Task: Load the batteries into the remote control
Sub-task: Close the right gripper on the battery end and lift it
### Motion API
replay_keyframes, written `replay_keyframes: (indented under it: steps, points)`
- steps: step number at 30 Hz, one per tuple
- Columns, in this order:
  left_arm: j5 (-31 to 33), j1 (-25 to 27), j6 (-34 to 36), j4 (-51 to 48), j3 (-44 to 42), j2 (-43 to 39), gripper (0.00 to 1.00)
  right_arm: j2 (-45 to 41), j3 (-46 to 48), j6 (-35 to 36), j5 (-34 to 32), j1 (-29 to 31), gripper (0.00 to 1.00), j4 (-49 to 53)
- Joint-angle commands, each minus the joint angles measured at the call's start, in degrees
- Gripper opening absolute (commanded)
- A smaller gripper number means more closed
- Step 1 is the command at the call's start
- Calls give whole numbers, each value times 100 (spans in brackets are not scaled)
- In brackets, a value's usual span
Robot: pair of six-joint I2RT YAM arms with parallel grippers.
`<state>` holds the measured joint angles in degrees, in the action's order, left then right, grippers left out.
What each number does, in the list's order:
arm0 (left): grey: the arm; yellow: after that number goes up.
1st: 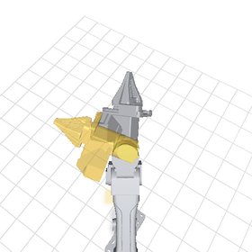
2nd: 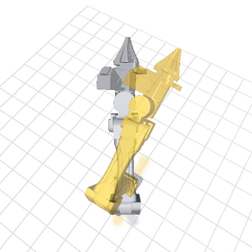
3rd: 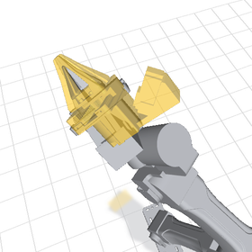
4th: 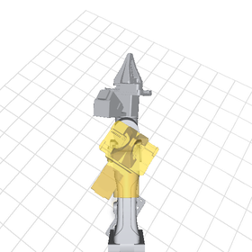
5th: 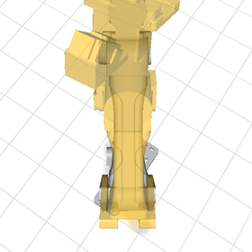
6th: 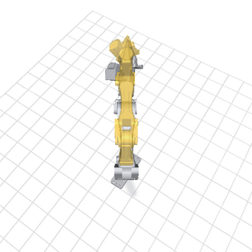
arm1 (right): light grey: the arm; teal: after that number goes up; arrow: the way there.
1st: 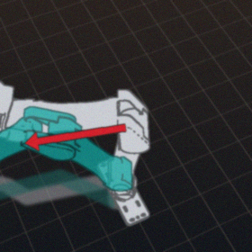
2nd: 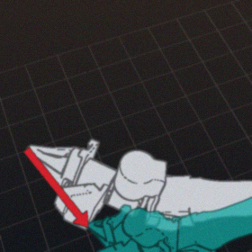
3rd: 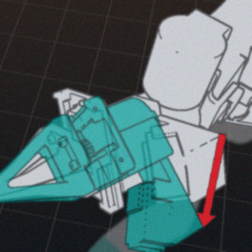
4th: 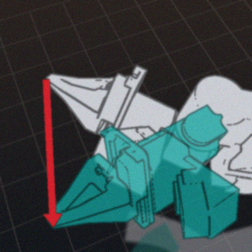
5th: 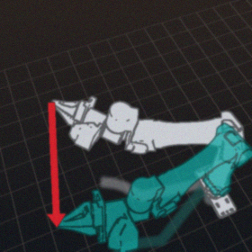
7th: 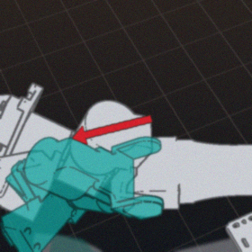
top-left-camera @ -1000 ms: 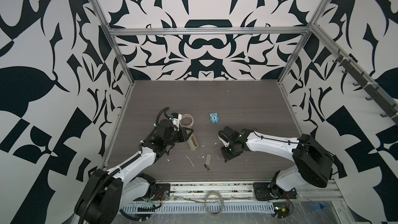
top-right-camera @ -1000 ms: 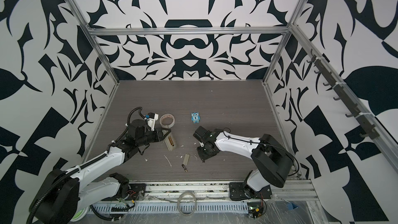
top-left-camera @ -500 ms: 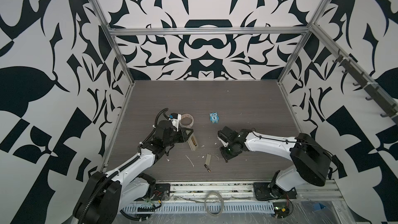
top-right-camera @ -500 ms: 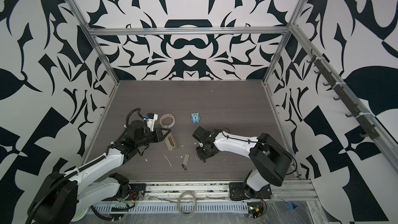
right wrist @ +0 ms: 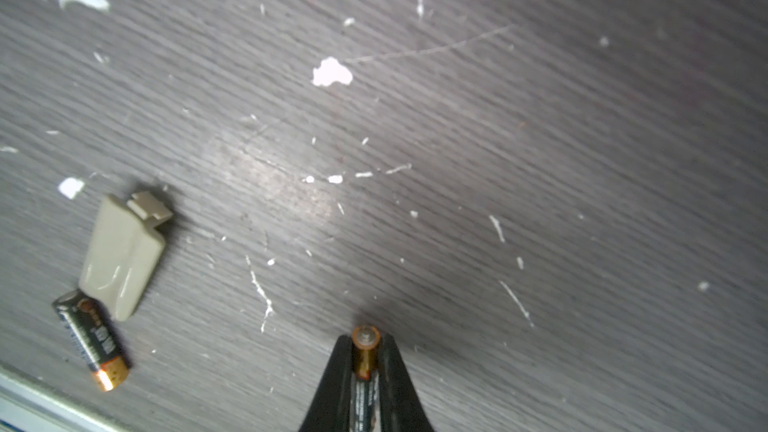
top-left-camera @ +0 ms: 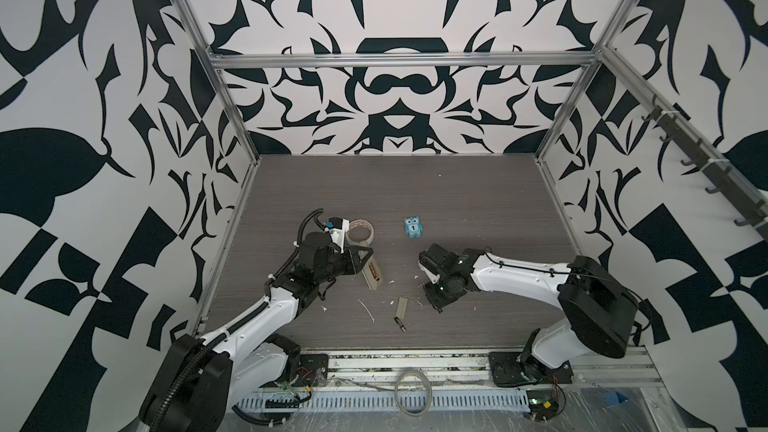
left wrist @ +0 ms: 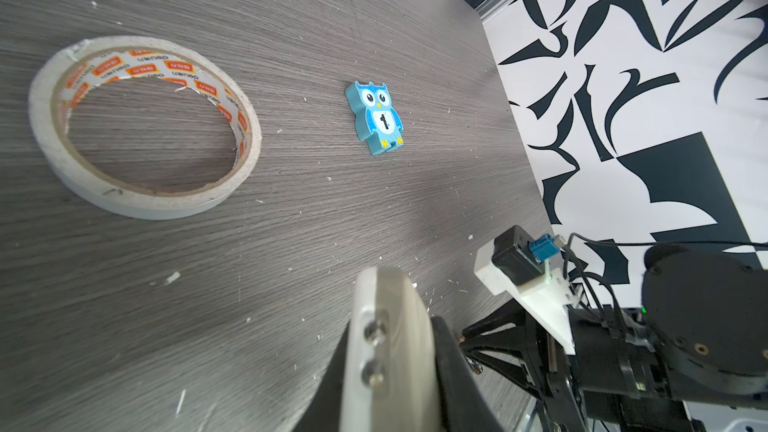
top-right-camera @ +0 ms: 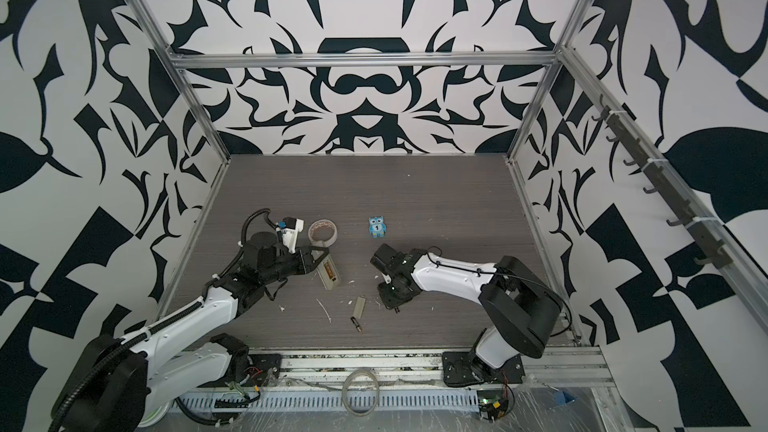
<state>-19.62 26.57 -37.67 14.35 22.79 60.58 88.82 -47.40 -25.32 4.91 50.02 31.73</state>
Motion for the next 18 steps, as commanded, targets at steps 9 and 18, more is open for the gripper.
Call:
replay_keyframes:
  steps: [9, 18]
  points:
    - [-92, -24, -25, 278, -112, 9, 0, 255, -239, 172, -247, 66, 20, 310]
    - [-111, -29, -43, 327, -108, 52, 0, 269, -267, 220, -284, 80, 18, 340]
